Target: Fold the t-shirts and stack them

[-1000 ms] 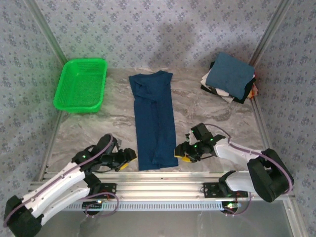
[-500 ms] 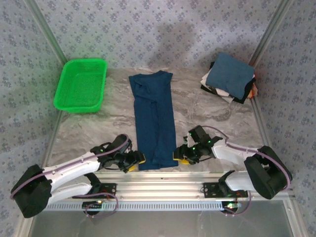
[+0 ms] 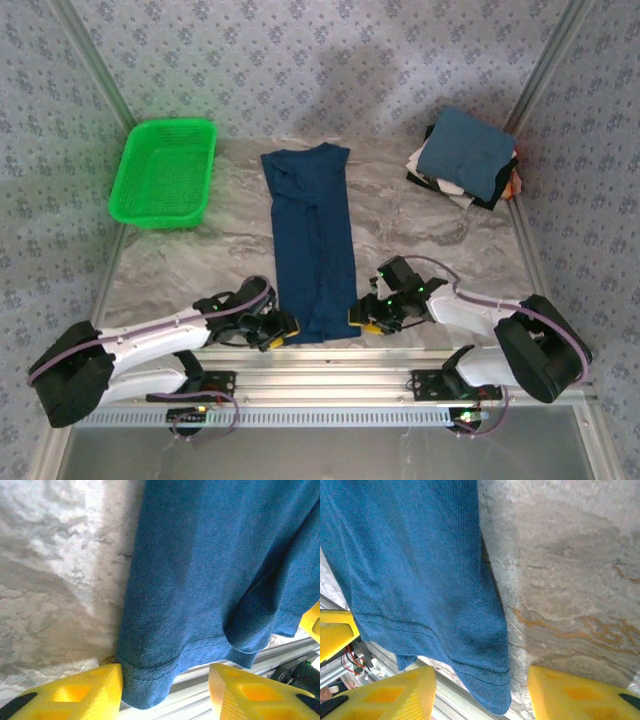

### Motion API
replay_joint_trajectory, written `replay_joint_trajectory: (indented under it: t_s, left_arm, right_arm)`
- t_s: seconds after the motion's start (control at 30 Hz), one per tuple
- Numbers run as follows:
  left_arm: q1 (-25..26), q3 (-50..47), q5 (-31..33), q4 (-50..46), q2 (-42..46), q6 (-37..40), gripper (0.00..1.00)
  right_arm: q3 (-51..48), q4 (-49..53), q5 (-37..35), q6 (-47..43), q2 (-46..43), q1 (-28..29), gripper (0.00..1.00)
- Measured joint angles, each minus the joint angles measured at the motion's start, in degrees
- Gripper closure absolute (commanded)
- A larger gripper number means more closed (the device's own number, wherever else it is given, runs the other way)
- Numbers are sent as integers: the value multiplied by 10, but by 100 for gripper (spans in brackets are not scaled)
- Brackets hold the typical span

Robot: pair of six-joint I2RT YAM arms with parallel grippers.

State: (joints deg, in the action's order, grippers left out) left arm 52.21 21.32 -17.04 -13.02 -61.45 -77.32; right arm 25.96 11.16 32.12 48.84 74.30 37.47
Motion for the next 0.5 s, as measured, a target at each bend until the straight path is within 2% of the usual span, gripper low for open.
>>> replay_joint_trajectory:
  t_s: [0.17, 0.37, 0.5]
  left_arm:
    - [0, -5, 6, -3, 6, -3, 65]
    - [1, 3, 13, 9, -31, -3, 70]
    - [1, 26, 21, 12, -46, 1, 75]
  right_arm:
    - [0, -2, -9, 11, 5, 6, 48]
    - [9, 7, -23, 23, 13, 17, 51]
    - [23, 25, -40, 28, 24, 30, 56]
